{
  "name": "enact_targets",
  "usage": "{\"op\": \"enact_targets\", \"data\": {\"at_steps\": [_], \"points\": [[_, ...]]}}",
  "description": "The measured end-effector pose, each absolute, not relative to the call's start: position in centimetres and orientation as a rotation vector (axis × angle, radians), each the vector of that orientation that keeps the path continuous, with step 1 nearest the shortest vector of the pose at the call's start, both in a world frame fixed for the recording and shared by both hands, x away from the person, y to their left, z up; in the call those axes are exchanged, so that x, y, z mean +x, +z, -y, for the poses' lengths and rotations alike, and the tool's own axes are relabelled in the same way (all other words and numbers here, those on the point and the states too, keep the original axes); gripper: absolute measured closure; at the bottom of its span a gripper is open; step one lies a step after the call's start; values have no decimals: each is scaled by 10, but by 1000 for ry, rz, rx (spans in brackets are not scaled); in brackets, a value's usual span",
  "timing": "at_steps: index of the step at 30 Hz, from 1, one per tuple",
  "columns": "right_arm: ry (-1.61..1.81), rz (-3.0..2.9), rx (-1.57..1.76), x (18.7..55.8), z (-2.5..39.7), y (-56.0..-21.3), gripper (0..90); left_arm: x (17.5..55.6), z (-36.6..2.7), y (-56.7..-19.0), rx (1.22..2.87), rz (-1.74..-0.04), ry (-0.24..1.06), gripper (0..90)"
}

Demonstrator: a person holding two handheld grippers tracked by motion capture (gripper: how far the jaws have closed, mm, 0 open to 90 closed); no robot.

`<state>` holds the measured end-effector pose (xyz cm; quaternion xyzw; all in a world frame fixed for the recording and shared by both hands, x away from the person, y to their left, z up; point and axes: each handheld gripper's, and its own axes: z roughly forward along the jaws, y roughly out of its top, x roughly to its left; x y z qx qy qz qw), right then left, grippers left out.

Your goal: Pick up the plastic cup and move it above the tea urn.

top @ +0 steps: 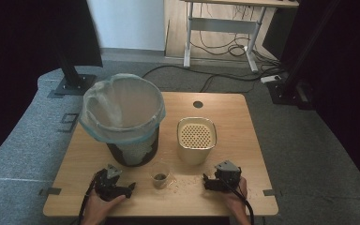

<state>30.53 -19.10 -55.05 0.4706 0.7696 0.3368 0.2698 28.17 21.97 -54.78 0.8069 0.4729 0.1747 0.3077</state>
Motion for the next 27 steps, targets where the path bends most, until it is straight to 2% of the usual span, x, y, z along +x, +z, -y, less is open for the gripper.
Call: {"op": "enact_targets", "data": {"at_steps": [8,17,27], "points": [[1195,-2128,1197,281,174,-538,129,281,-220,-548,2132,-1241,461,31],[1367,-2250,1014,259,128,-534,164,281,-220,-548,2135,-1240,461,28],[1425,-2329,902,268,74,-541,214,282,-220,-548,2139,-1234,461,26]]}}
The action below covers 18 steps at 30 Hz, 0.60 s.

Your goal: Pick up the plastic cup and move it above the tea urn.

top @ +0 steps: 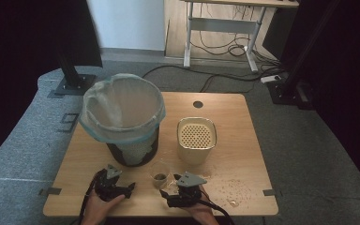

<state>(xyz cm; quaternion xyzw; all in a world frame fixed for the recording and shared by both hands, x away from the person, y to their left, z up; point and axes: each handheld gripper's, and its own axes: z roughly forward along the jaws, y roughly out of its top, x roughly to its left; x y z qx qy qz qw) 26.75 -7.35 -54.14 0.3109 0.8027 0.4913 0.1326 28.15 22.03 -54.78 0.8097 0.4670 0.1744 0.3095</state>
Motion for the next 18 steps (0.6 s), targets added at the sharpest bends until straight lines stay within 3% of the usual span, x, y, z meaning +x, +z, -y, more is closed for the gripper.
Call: {"op": "enact_targets", "data": {"at_steps": [4,12,18], "points": [[1441,-2314,904,280,58,-542,235,282,-220,-548,2142,-1231,460,26],[1423,-2264,833,286,44,-537,365,282,-220,-548,2143,-1229,458,26],[1498,-2197,832,279,61,-506,387,282,-220,-548,2144,-1228,459,26]]}}
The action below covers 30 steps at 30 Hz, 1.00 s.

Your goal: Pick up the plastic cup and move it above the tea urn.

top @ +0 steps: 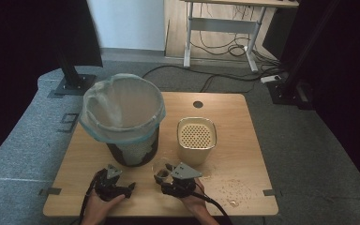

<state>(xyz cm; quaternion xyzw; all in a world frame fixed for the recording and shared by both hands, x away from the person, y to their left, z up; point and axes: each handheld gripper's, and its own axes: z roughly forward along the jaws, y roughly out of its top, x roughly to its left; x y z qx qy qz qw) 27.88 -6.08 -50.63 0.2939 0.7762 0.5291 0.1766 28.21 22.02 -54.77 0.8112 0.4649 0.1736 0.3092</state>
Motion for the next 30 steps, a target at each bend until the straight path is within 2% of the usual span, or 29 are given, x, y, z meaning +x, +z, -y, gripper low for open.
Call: {"op": "enact_targets", "data": {"at_steps": [7,15,30], "points": [[1590,-2099,841,271,91,-459,398,282,-220,-548,2146,-1223,460,33],[1566,-1981,871,282,125,-413,404,281,-220,-548,2142,-1224,459,37],[1498,-1880,971,335,163,-383,417,281,-220,-548,2141,-1222,460,40]]}}
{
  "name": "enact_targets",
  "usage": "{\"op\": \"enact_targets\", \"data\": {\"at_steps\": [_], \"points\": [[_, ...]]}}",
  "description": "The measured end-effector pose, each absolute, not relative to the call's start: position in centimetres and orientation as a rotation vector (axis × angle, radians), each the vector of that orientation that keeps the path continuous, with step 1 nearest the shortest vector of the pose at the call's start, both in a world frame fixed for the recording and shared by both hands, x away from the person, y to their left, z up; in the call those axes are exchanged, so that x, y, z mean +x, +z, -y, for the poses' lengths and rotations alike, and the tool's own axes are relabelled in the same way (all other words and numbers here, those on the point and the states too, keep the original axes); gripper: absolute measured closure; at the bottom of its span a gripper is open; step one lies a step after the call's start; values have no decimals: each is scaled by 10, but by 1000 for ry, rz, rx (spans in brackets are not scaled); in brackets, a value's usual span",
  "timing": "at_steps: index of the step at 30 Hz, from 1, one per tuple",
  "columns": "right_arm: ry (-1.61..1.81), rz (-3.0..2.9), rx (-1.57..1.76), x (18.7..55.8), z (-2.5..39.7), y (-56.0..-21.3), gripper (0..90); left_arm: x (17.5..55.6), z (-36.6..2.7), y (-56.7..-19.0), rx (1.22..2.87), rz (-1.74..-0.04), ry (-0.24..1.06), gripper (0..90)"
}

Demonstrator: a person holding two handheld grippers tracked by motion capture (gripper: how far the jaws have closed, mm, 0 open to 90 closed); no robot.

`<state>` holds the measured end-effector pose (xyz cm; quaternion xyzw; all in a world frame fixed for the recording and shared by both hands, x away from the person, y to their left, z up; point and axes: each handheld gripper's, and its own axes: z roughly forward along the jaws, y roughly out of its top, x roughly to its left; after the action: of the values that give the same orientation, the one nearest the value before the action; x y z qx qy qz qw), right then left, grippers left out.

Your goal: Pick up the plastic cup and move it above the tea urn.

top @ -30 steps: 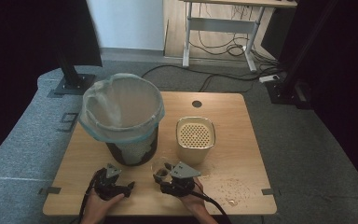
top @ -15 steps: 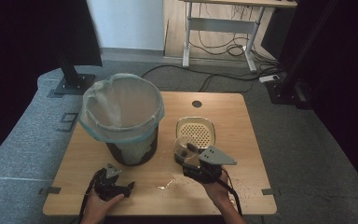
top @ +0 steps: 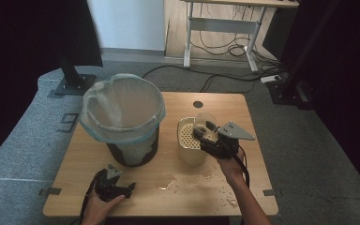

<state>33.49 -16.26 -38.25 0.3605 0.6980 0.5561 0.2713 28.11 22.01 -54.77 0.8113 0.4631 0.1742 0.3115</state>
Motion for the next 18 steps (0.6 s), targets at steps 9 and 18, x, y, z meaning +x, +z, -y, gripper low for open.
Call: {"op": "enact_targets", "data": {"at_steps": [9,18], "points": [[1410,-1861,1002,368,172,-380,418,281,-220,-548,2142,-1222,459,40],[1359,-1858,1070,391,175,-388,418,281,-220,-548,2140,-1224,459,40]]}}
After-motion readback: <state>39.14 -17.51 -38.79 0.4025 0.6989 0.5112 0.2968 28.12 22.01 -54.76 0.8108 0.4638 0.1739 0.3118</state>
